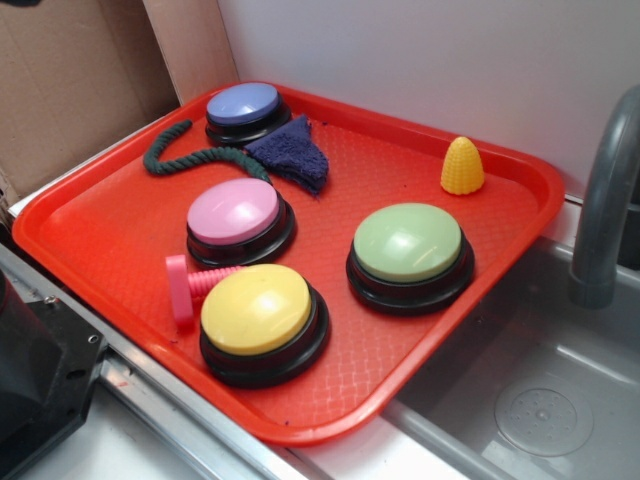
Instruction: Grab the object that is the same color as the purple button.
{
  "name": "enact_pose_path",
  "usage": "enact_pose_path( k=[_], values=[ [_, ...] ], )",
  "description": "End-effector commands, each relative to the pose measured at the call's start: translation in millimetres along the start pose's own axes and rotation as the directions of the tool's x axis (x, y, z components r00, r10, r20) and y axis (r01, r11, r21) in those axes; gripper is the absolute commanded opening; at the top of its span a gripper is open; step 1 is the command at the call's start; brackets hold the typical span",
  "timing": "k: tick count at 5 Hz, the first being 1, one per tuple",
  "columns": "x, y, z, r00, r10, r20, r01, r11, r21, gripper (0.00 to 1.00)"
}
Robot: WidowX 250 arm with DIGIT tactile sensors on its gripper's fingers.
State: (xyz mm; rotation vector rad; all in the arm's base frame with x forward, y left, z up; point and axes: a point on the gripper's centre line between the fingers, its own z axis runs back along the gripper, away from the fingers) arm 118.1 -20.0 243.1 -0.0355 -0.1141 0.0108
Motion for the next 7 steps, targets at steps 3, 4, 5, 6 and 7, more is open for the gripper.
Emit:
enact_pose_path(
  k=[3,4,5,6,7],
  values=[
    [35,3,-20,0.910,0.413,0.034,-0.409,0.909,-0.086,1.00],
    [60,6,-42,0.779,0.623,0.063,-0.618,0.781,-0.086,1.00],
    [78,5,-65,0.641,0.761,0.101,-0.755,0.649,-0.093,1.00],
    [106,-3,-106,0.506,0.844,0.178,-0.844,0.527,-0.099,1.00],
    [126,-3,-132,0.456,0.866,0.204,-0.871,0.482,-0.101,1.00]
  ],
)
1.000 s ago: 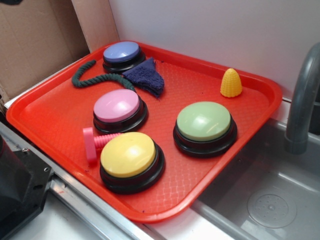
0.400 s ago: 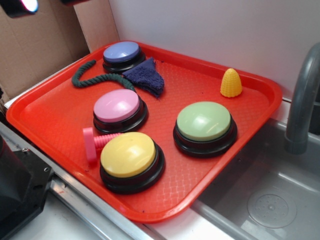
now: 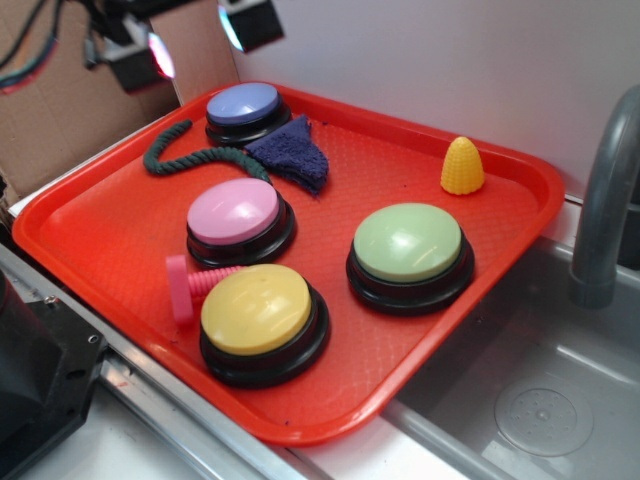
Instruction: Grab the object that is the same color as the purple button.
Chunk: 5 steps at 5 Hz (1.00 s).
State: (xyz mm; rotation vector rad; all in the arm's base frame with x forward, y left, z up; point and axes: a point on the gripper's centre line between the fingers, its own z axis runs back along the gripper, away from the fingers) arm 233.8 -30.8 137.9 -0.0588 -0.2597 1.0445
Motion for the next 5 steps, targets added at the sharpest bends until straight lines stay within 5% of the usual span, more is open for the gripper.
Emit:
enact_pose_path(
  k=[1,3,5],
  values=[
    [23,-34,-49,0.996,0.047,0.070,-0.045,0.999,-0.030,1.00],
    [46,-51,-87,0.992,0.052,0.113,-0.056,0.998,0.033,1.00],
    [57,-40,-115,0.993,0.056,0.106,-0.067,0.993,0.102,1.00]
  ],
)
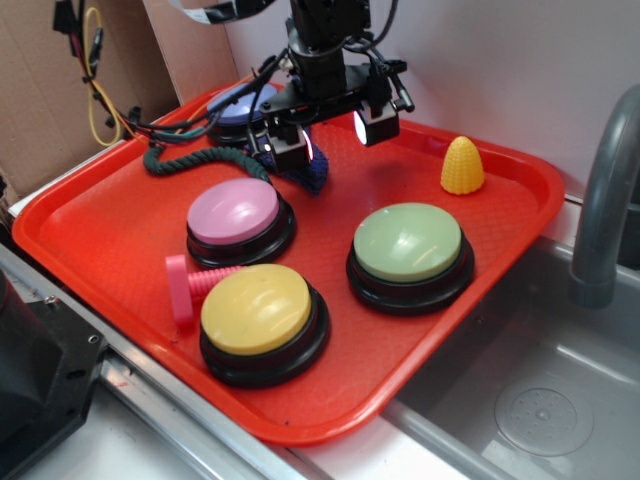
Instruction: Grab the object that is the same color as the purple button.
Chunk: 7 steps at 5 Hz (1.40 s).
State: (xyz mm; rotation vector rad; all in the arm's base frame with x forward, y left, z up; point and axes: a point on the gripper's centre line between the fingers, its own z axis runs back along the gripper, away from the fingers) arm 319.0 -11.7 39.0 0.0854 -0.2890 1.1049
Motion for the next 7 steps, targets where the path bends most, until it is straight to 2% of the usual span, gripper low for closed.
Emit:
enact_pose_path(
  k=[1,2,3,4,5,7],
  values=[
    [21,23,-10,1.000,0.013,0.003,-0.014,0.997,0.072,1.00],
    [21,32,-12,1.000,0.010,-0.008,-0.009,0.997,0.080,1.00],
    [29,41,-15,0.998,0.042,-0.049,-0.039,0.997,0.073,1.00],
    [30,38,-21,0.997,0.002,-0.078,0.001,0.999,0.047,0.77],
    [35,38,-23,0.996,0.003,-0.094,0.001,0.999,0.043,0.06],
    [40,36,-16,0.984,-0.090,-0.151,0.095,0.995,0.023,0.00]
  ],
)
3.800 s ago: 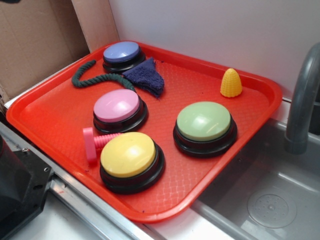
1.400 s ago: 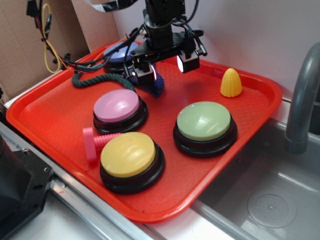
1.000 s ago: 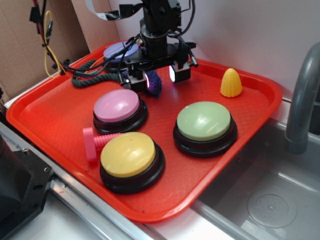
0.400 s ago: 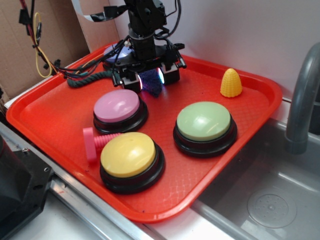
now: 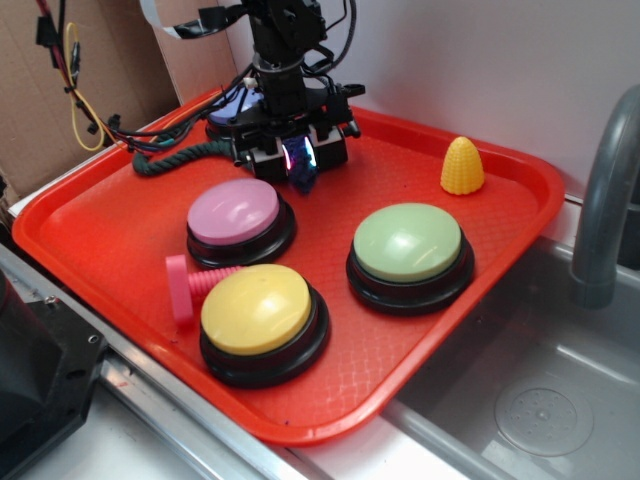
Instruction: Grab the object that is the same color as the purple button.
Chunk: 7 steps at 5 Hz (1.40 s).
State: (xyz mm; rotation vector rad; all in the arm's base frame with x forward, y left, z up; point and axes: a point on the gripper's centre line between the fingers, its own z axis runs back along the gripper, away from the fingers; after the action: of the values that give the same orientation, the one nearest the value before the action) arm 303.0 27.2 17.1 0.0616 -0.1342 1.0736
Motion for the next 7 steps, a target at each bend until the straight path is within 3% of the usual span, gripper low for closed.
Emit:
enact_pose_path(
  k=[1,2,3,4,5,6,7],
  values=[
    [21,5,33,0.996,-0.087,-0.004,0.087,0.996,-0.036,0.00],
    [24,9,69,0.979,-0.202,0.019,0.203,0.977,-0.063,0.00],
    [19,14,108,0.919,-0.391,0.049,0.394,0.916,-0.079,0.00],
    [8,19,140,0.818,-0.573,0.059,0.576,0.815,-0.066,0.00],
    [-5,32,172,0.730,-0.679,0.072,0.683,0.722,-0.113,0.00],
    [-18,45,188,0.683,-0.726,0.078,0.729,0.670,-0.140,0.00],
    [-31,57,193,0.712,-0.700,0.062,0.694,0.688,-0.213,0.00]
  ],
)
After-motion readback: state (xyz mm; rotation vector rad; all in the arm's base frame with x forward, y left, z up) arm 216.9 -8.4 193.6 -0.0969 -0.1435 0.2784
